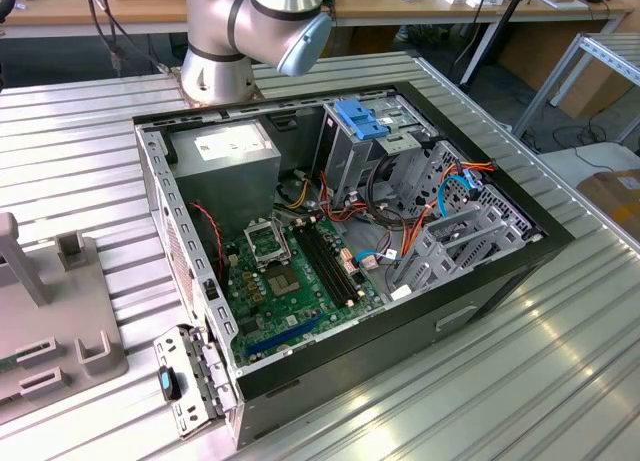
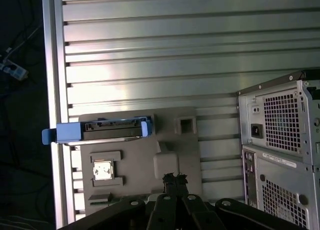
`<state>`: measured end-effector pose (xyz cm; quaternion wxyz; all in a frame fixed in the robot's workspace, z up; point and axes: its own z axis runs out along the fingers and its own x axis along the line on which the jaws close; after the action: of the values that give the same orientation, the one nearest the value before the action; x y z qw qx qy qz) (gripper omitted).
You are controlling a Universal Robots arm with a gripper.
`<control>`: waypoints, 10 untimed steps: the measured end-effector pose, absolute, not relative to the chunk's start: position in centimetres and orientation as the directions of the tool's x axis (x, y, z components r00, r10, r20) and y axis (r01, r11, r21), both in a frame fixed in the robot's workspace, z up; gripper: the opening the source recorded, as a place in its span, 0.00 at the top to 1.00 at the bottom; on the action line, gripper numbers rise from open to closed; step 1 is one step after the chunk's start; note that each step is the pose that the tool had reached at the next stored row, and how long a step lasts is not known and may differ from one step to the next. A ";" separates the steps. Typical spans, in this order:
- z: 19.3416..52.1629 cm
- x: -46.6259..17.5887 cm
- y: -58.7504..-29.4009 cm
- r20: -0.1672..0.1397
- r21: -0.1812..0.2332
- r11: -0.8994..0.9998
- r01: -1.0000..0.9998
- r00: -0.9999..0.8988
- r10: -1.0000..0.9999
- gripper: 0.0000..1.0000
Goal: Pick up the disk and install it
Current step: 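Reach for the disk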
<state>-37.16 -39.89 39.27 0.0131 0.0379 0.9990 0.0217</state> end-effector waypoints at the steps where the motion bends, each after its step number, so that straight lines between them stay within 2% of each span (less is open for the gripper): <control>1: 39.3 -37.2 -39.9 -0.024 0.044 0.996 0.075 -0.997 0.076 0.89; 10: 39.3 -38.6 -39.9 -0.025 0.044 0.996 0.075 -0.997 0.076 0.89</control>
<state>-38.59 -39.89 39.26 0.0131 0.0379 0.9990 0.0217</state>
